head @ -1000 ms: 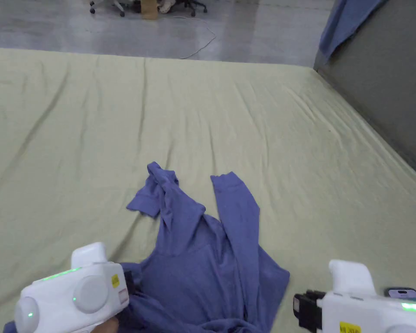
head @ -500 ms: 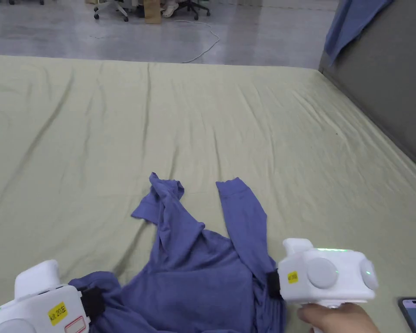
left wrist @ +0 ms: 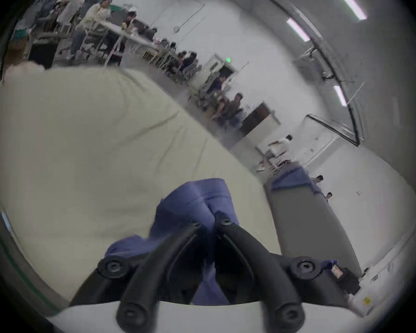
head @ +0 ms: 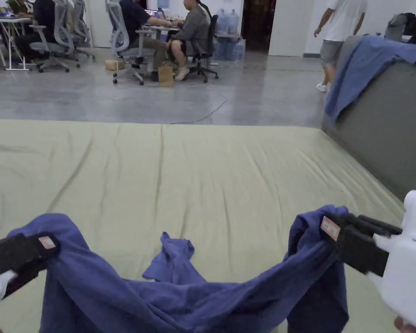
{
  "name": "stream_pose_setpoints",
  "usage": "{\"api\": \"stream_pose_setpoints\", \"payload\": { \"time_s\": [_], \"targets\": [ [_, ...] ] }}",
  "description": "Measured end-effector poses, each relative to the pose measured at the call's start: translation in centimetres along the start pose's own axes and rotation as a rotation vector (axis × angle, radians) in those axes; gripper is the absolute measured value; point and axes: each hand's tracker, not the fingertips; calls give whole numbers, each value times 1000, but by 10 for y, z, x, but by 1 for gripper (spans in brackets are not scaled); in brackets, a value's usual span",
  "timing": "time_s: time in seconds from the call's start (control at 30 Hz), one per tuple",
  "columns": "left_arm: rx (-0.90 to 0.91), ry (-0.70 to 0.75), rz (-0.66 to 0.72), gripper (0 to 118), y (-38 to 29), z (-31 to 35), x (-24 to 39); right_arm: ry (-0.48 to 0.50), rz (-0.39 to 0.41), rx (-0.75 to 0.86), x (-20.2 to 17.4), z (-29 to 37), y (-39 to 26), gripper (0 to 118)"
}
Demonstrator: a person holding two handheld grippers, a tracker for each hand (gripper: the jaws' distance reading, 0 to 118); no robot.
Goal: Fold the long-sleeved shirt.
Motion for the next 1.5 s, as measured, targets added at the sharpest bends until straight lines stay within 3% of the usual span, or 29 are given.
{"api": "stream_pose_setpoints", "payload": {
  "time_s": [0.17, 0.37, 0.5, 0.77, 0.87, 1.13, 1.33, 1.5],
  "targets": [
    [78, -26, -12, 3, 89, -29, 50, -8, 17, 33, -3, -37, 103, 4],
    [112, -49, 9, 3, 201, -85, 103, -53, -47, 22, 1, -107, 234, 4],
    [125, -53, 64, 3, 256, -128, 127, -79, -42, 10, -3, -159, 305, 4],
    [234, 95, -217, 3, 313, -193, 181, -195, -104, 59, -7, -226, 400, 4],
    [254, 34, -154, 3, 321, -209, 181, -204, -104, 80, -5, -238, 412, 4],
    [221, 68, -226, 3, 287, -285, 140, -251, -36, 1, 22, -314, 349, 4],
    [32, 190, -43, 3, 182, -363, 22, -264, -80, -271, 75, -399, 183, 4],
    [-145, 270, -51, 3, 100, -377, -57, -292, -76, -477, 98, -406, 61, 4]
  ]
}}
